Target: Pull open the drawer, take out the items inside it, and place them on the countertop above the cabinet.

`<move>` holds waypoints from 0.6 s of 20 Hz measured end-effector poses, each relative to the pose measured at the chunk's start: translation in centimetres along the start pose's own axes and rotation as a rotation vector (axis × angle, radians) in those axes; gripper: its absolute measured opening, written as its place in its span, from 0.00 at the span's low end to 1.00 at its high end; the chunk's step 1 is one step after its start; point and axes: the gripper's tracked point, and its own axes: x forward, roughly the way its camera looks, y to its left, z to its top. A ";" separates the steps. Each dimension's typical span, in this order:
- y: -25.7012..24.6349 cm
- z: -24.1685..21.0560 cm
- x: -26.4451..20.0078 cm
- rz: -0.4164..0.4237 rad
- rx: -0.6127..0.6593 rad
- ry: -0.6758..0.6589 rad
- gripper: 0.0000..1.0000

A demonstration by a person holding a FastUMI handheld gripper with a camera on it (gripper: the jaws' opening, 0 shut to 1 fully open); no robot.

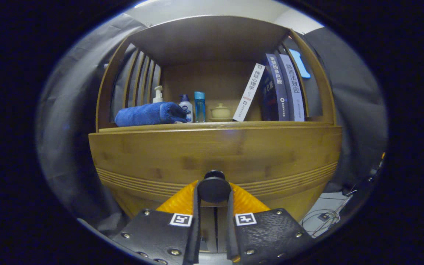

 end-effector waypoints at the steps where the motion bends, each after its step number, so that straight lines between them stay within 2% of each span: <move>1: 0.2 -0.1 -0.8 0.004 0.014 0.002 0.28; 5: -0.3 -0.1 -5.3 0.002 -0.010 -0.027 0.28; 12: -0.8 -1.3 -13.0 0.005 -0.053 0.047 0.28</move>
